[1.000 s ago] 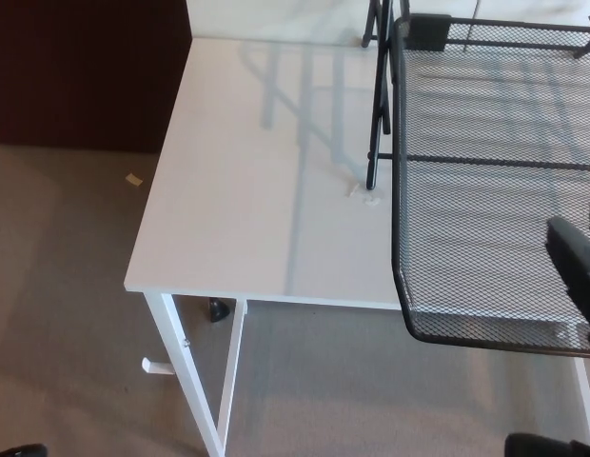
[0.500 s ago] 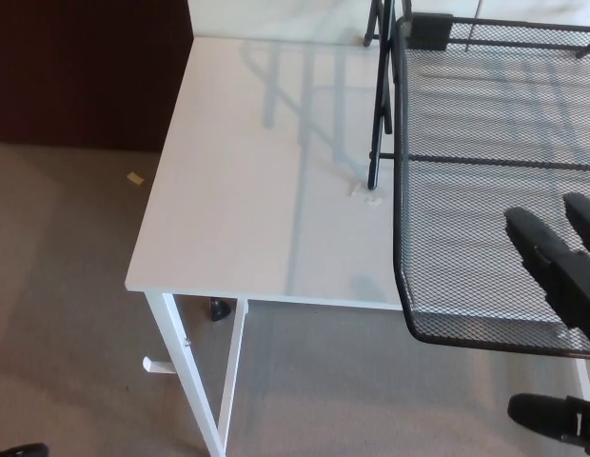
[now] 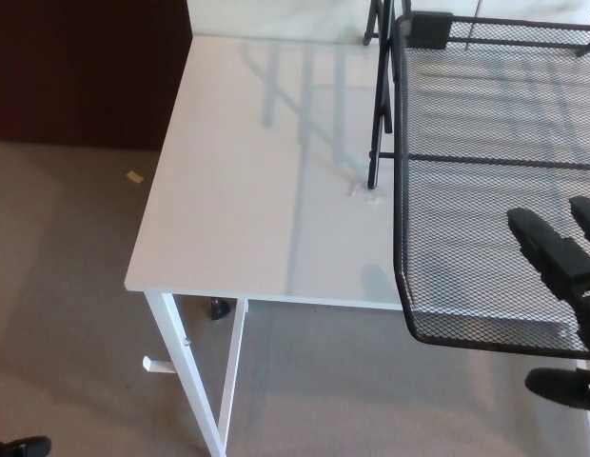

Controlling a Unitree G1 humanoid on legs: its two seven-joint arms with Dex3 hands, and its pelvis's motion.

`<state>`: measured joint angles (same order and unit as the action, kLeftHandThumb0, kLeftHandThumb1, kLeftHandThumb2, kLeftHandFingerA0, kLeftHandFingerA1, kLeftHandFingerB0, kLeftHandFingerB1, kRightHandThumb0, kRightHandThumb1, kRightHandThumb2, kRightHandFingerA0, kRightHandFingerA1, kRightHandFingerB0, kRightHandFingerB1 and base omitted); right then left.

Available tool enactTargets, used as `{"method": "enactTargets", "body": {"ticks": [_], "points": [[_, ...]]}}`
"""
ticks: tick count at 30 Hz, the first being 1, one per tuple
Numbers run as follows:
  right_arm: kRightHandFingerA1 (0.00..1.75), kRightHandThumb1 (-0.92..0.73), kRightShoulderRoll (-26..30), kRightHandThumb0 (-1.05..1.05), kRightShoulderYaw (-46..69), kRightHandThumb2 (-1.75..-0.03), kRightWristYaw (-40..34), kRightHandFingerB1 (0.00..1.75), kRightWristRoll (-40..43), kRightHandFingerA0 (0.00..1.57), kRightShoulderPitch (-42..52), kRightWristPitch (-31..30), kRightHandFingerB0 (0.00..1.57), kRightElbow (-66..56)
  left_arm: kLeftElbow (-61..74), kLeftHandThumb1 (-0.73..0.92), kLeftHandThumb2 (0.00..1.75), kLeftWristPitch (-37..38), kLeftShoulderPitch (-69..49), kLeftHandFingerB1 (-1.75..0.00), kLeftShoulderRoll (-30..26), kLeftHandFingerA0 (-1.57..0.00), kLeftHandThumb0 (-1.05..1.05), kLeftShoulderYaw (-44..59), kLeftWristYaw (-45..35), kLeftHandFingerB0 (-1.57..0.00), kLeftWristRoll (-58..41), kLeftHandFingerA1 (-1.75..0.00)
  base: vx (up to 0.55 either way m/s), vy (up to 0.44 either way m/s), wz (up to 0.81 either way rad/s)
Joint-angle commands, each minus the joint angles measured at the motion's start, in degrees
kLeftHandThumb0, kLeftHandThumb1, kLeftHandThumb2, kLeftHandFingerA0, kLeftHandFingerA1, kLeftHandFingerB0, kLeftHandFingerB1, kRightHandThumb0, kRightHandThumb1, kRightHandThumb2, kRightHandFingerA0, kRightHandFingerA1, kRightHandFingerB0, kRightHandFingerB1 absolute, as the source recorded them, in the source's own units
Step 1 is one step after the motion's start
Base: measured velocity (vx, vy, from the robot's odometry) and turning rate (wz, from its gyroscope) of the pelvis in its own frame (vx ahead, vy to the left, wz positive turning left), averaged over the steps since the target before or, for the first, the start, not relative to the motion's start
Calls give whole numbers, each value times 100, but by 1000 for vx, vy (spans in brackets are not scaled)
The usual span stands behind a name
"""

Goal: The robot walk towards a table in front and then pushes a layer of a file tray back to its original position using its right hand

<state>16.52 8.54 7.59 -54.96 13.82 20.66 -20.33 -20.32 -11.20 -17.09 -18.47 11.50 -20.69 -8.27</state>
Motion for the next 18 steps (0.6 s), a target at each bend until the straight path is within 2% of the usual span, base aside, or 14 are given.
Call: {"method": "enactTargets", "body": {"ticks": [1,10,11,12,15,16,18], "points": [[0,-52,167,-84,-159,-82,-247,0,-330,0,-206,-484,0,147,99,39,82,45,-4,-50,-113,-31,-8,0,32,-25,83,-55,0,0,0],[0,-55,327,-85,-379,-84,-1085,1,-495,0,-424,-467,0,224,22,38,81,99,28,-50,-122,-31,-9,30,-23,-24,65,-55,0,0,0],[0,-66,336,-69,-402,-61,-1103,0,-456,0,-444,-479,0,212,35,38,81,102,11,-50,-124,-32,-9,28,-15,-24,75,-55,0,0,0],[0,-57,340,-86,-422,-86,-1088,0,-461,0,-513,-531,0,207,-3,37,81,128,23,-50,-125,-31,-9,23,-17,-24,84,-55,0,0,0],[0,-54,396,-83,-467,-84,-1157,1,-433,0,-625,-591,0,385,11,37,81,116,5,-50,-110,-31,-10,13,-22,-24,79,-55,0,0,0],[0,-54,420,-83,-503,-84,-1183,1,-435,0,-705,-625,0,493,27,55,57,108,7,-37,-115,-40,-15,4,-9,-35,95,-42,0,0,0],[0,-55,444,-84,-553,-85,-1138,1,-442,0,-806,-721,0,593,42,54,57,97,14,-37,-110,-40,-14,0,14,-36,106,-42,0,0,0]]}}
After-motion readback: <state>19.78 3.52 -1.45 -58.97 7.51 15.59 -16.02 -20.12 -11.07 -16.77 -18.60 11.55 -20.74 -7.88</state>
